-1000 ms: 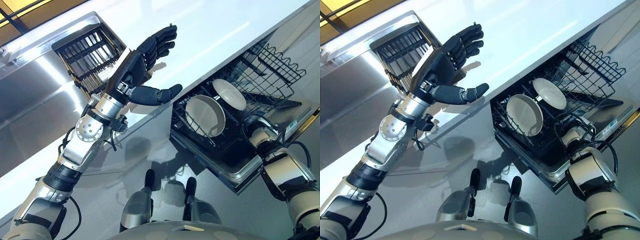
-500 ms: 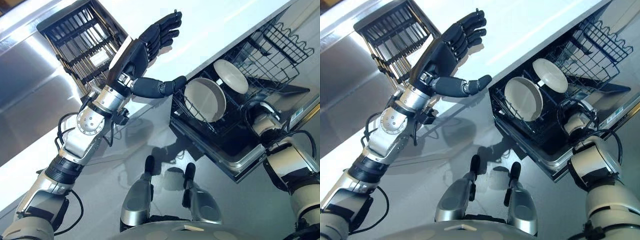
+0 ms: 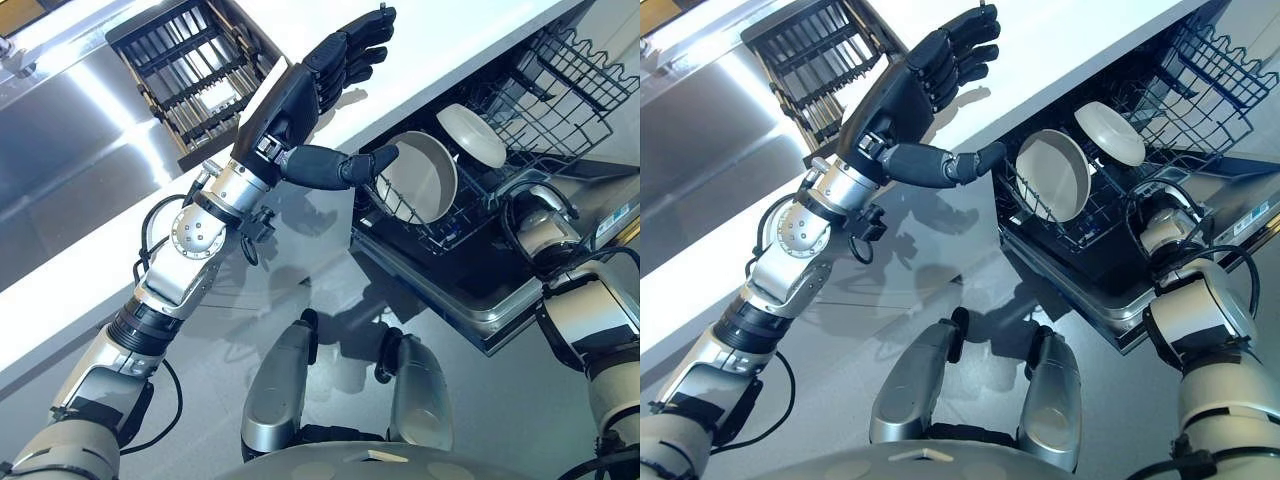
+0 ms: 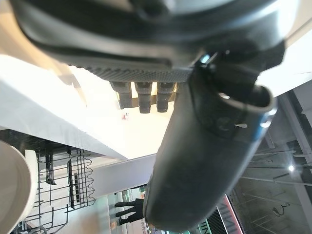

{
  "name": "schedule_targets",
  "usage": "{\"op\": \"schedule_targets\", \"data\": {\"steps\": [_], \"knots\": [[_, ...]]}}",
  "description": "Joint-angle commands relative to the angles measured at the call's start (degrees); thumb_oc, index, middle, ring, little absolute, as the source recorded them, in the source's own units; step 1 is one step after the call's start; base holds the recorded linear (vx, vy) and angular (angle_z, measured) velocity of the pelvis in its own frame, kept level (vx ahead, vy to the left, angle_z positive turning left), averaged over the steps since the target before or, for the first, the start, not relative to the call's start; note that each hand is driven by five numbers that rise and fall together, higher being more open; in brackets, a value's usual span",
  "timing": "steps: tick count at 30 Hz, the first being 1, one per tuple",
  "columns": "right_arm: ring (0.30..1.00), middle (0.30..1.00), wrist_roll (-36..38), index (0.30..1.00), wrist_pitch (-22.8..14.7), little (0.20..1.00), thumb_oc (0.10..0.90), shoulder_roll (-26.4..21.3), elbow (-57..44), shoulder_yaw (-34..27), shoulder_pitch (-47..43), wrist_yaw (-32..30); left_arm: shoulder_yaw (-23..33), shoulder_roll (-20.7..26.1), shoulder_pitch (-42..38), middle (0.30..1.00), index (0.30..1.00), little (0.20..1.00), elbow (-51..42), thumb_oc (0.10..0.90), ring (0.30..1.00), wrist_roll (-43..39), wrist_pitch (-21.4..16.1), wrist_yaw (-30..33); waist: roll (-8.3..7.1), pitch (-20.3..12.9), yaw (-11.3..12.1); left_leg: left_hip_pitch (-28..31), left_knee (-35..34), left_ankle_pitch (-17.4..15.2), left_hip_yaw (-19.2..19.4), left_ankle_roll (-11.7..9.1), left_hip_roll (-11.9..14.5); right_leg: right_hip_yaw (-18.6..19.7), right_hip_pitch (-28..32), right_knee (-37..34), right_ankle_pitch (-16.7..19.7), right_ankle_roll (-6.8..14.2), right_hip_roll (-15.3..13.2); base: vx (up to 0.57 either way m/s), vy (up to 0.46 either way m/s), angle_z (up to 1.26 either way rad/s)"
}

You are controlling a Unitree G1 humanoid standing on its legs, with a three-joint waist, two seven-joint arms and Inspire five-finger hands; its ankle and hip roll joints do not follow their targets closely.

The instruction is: Pick up plates and place into dishwasher.

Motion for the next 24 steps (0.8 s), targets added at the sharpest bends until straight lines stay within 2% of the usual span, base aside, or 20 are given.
{"op": "schedule_targets", "data": {"steps": [1, 10, 20, 24], "knots": [[0.300, 0.300, 0.60, 0.300, -4.53, 0.200, 0.100, 2.61, -0.47, 1.71, -10.04, -0.80, 2.24, -2.23, -2.76, 0.900, 0.900, 0.900, -2.36, 0.800, 0.900, -0.98, -5.05, 0.97, -0.57, -2.94, 3.18, -2.77, 9.07, -7.53, 1.98, 5.88, -3.42, -1.96, 1.79, 6.68, -2.38, -4.91, 3.33, 0.02, -0.027, 0.06], [0.300, 0.300, 3.85, 0.300, -5.56, 0.200, 0.100, 0.47, -0.23, 2.14, -15.08, -0.29, 3.00, -0.76, -1.59, 0.900, 0.900, 0.900, -0.99, 0.800, 0.900, -1.88, -5.39, 0.37, -0.92, -3.43, 4.35, -3.22, 12.28, -8.95, 0.42, 6.41, -4.01, -0.83, 1.79, 9.49, -3.83, -4.94, 3.42, 0.06, -0.027, 0.06], [0.300, 0.300, 5.35, 0.300, -5.65, 0.200, 0.100, -0.55, -0.97, 5.83, -20.72, 0.75, 2.58, 0.69, -1.66, 0.900, 0.900, 0.900, -0.13, 0.800, 0.900, -3.31, -5.01, 1.48, -1.31, -3.40, 5.69, -1.64, 10.17, -7.98, -1.16, 6.23, -4.57, -0.70, 3.68, 8.90, -3.88, -4.64, 3.15, 0.08, -0.026, 0.04], [0.300, 0.300, 6.78, 0.300, -7.26, 0.200, 0.100, -1.21, -2.17, 6.10, -22.36, -0.02, 2.37, 1.46, -1.57, 0.900, 0.900, 0.900, 0.28, 0.800, 0.900, -4.19, -5.27, 1.16, -1.47, -3.37, 5.89, -1.13, 8.44, -6.86, -1.71, 6.07, -4.77, -1.08, 4.15, 7.97, -3.15, -4.48, 2.99, 0.06, -0.004, 0.10]]}}
